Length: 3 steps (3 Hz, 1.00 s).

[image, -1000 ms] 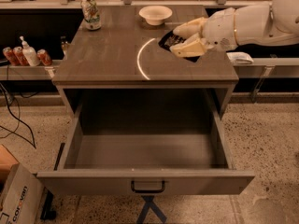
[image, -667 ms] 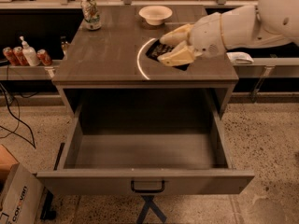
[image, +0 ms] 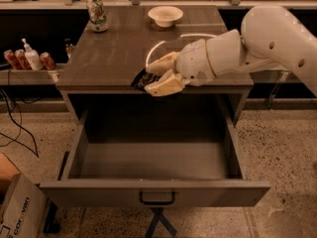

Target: Place rxbar chocolate into top drawer

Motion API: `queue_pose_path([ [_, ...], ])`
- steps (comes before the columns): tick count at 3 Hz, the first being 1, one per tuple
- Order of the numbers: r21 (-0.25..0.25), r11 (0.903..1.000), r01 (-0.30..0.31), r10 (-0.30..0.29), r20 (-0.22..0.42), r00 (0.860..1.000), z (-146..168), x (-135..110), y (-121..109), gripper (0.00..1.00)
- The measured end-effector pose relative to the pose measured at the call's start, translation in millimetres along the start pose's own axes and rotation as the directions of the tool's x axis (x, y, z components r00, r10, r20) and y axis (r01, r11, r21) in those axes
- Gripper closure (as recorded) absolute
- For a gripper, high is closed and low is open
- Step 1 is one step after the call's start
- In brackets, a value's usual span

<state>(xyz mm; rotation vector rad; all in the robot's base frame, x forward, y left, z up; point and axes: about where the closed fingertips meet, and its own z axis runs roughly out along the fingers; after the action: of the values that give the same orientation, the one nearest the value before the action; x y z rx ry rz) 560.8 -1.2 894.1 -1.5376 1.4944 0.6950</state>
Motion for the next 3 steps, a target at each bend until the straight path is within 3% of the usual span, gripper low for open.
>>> queue_pose_path([
  [1,-0.032,0.9978,-0.058,0.058,0.006,0.998,24,17,21,1.00],
  [3,-0.050,0.9789,-0.198,0.198,-0.011,0.980,63,75,48,1.00],
])
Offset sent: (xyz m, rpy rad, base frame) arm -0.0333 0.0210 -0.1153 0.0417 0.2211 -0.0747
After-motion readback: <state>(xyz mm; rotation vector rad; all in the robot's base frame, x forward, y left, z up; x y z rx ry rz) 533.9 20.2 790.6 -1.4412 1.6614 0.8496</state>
